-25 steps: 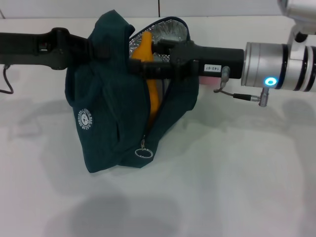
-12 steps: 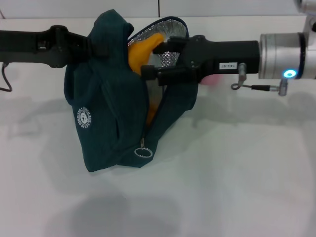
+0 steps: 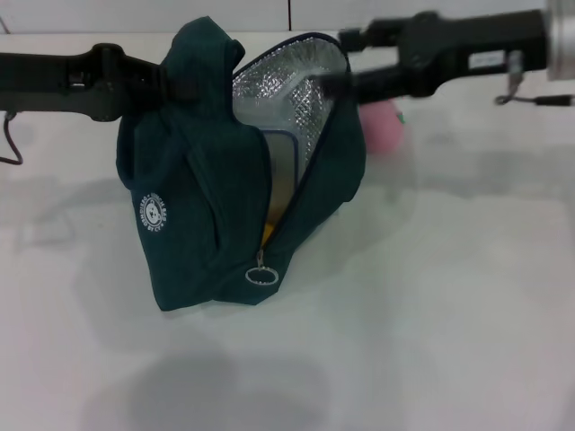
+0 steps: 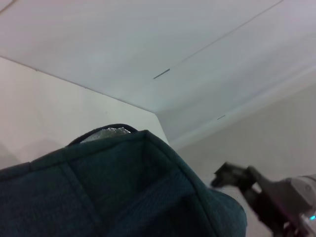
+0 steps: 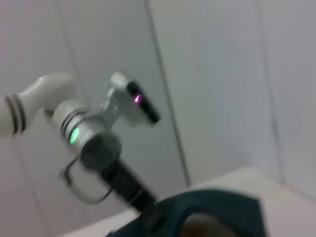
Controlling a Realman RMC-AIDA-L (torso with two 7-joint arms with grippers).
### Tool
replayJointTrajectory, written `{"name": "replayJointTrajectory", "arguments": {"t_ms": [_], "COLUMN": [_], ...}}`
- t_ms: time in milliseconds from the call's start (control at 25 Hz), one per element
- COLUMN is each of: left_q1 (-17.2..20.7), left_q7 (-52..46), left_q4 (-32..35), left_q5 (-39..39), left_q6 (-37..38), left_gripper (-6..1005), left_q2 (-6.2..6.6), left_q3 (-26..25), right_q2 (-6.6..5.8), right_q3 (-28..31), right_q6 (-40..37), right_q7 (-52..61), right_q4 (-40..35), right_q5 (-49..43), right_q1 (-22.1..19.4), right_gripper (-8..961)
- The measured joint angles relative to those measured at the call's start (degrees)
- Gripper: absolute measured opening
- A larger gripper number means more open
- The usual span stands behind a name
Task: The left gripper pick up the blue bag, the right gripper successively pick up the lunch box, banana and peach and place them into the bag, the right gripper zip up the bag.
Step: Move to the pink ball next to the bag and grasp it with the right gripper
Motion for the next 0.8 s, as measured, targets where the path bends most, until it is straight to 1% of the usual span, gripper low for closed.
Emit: {"name": "replayJointTrajectory", "arguments": {"t_ms": [80,160,240,320,400,440,520,560,640,680,720,760,800], "left_q1": [0.0,-0.1,-0.2,-0.2,-0.3,-0.3,-0.5,-0.6,-0.9,-1.0,-1.2,-1.4,-1.5], "left_q7": [0.0,0.0,-0.2,-0.3,-0.4,-0.4,-0.4,-0.4,-0.4,-0.4,-0.3,-0.3,-0.3], "left_q4": [0.0,0.0,0.0,0.0,0.0,0.0,0.0,0.0,0.0,0.0,0.0,0.0,0.0], "left_q5": [0.0,0.0,0.0,0.0,0.0,0.0,0.0,0.0,0.0,0.0,0.0,0.0,0.0], "left_q6": [0.0,0.0,0.0,0.0,0.0,0.0,0.0,0.0,0.0,0.0,0.0,0.0,0.0], "left_gripper": [38,38,38,38,38,38,38,38,38,38,38,38,38], "left_q2": [0.0,0.0,-0.01,-0.01,-0.05,-0.07,-0.12,-0.15,-0.25,-0.29,-0.33,-0.39,-0.44], "left_q3": [0.0,0.0,0.0,0.0,0.0,0.0,0.0,0.0,0.0,0.0,0.0,0.0,0.0], "right_q2": [0.15,-0.61,-2.22,-4.08,-6.27,-7.02,-7.88,-7.98,-7.51,-6.81,-5.83,-5.21,-4.0], "right_q3": [4.3,6.8,7.5,7.6,7.6,7.6,7.7,7.7,7.7,7.5,7.4,7.4,7.3], "right_q6": [-0.5,-0.1,1.7,3.1,3.9,4.1,4.3,4.4,5.2,6.0,6.9,7.5,8.6], "right_q7": [0.1,0.7,3.0,6.5,11.3,13.3,16.7,17.6,18.1,18.1,18.0,17.9,17.7], "right_q4": [-0.3,-0.3,-0.3,-0.4,-0.3,-0.1,0.8,1.2,1.6,1.8,2.0,2.1,2.3], "right_q5": [-0.6,-1.0,-2.6,-6.0,-12.1,-14.9,-21.8,-24.7,-28.0,-30.2,-32.1,-33.2,-35.2], "right_q1": [-1.8,-3.6,-4.8,-4.5,-2.5,-1.2,1.7,2.9,4.4,5.4,6.0,6.4,6.8], "right_gripper": [870,870,870,870,869,869,869,869,869,869,869,869,869]}}
